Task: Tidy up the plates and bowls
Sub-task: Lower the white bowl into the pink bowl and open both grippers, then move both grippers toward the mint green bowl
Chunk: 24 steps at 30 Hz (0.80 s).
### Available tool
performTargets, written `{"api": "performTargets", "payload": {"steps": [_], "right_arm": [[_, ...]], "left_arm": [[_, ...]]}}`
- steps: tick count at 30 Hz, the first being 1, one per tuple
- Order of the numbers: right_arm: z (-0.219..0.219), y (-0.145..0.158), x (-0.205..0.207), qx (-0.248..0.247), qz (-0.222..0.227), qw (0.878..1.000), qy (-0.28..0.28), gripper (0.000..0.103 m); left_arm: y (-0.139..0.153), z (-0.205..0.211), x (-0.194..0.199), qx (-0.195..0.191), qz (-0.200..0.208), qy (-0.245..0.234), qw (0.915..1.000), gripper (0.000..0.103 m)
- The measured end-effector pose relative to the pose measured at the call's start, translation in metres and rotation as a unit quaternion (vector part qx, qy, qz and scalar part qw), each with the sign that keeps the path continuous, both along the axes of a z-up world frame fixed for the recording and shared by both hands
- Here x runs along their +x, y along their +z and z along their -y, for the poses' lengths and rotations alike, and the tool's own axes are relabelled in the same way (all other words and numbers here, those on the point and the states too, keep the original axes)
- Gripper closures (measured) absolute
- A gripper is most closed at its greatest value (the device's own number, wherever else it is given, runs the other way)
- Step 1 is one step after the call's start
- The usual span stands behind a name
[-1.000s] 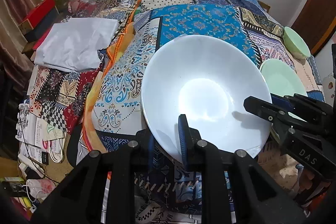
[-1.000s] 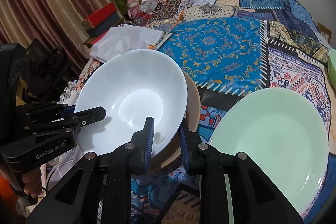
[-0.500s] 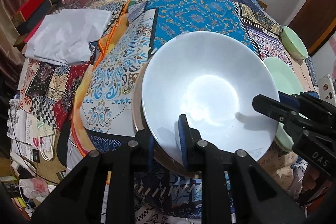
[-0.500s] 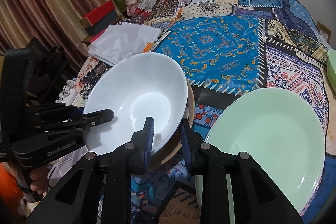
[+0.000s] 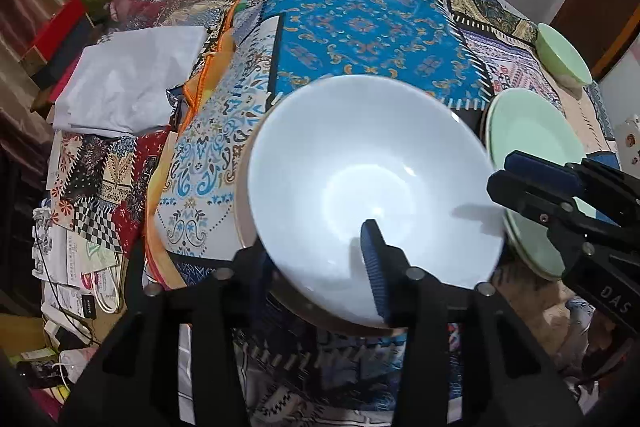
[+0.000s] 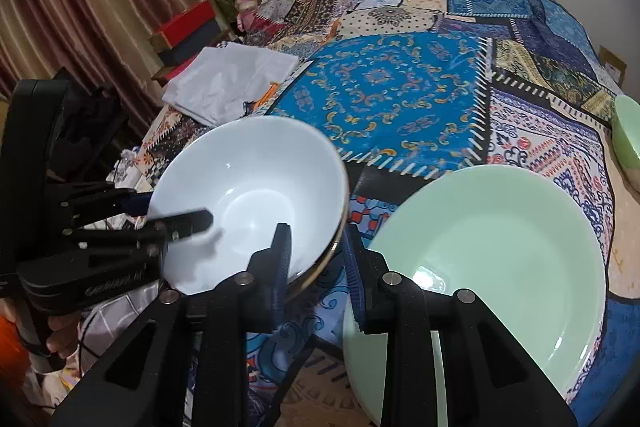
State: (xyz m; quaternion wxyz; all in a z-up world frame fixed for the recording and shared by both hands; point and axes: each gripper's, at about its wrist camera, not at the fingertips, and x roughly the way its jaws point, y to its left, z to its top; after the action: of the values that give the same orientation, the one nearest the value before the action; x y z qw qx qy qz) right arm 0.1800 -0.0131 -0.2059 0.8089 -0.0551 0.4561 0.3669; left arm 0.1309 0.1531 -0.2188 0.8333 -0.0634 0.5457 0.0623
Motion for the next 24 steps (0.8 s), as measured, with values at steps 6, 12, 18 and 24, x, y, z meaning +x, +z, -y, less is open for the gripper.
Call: {"api": "performTargets", "payload": {"steps": [6,12,18,24], "right_arm": [[0.024,0.014,0.001,0.016,0.018,1.000,-0.017,0.070],[0.060,0.036,0.004,0.034,0.047,0.998,-0.040,0.061],[0.099,0.048,0.013,0.044,0.069,0.994,-0.075,0.055],[0.136,0.049,0.023,0.046,0.080,0.990,-0.110,0.054]], "left_arm": [[0.007,0.001,0.003,0.014,-0.012,0.020,0.9996,0.059],[0.020,0.001,0.000,0.019,-0.021,0.021,0.9994,0.059],[0.034,0.005,-0.001,0.033,-0.015,0.021,0.9991,0.054],[0.066,0.021,-0.001,0.054,0.025,0.004,0.9982,0.052]]}}
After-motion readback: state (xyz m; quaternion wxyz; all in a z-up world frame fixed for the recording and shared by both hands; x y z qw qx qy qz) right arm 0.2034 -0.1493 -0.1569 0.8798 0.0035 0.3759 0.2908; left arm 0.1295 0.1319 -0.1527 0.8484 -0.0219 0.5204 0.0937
